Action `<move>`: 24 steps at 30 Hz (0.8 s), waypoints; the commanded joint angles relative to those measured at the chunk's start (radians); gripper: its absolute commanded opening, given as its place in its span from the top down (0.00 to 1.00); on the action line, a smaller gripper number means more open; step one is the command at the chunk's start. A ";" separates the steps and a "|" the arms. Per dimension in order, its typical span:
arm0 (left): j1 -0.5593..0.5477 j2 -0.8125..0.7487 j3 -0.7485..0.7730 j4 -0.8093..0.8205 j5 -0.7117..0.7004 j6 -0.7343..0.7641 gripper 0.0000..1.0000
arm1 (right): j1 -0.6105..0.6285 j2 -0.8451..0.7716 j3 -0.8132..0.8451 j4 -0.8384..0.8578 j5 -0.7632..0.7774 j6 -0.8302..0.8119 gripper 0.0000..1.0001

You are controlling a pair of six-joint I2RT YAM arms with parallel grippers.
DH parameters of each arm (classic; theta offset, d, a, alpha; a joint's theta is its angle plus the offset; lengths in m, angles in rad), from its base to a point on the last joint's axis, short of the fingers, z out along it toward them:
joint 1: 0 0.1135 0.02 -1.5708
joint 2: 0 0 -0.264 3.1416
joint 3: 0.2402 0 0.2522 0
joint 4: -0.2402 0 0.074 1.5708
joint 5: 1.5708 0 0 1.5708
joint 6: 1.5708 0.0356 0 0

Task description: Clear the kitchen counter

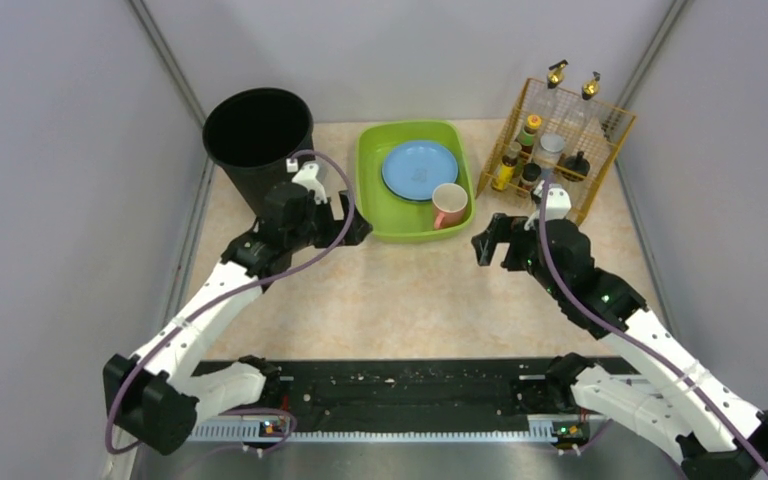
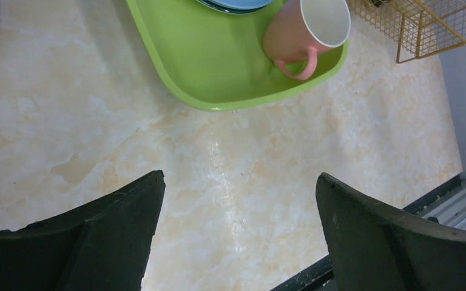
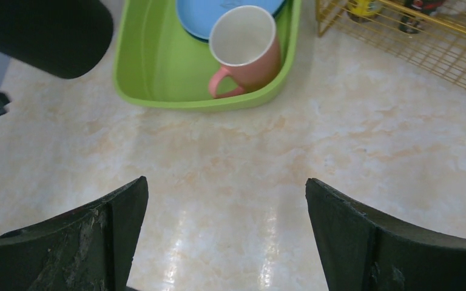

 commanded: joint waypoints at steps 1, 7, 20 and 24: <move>-0.007 -0.142 -0.063 0.040 0.009 0.026 0.01 | -0.011 0.038 0.036 -0.008 0.199 0.057 0.01; -0.006 -0.301 -0.096 -0.068 -0.090 0.056 0.01 | -0.011 0.041 0.026 -0.010 0.292 0.085 0.01; -0.006 -0.531 -0.103 -0.205 -0.173 0.156 0.01 | -0.011 0.059 -0.021 0.038 0.200 0.029 0.01; -0.007 -0.569 -0.127 -0.201 -0.194 0.195 0.01 | -0.011 0.049 -0.055 0.080 0.167 0.012 0.01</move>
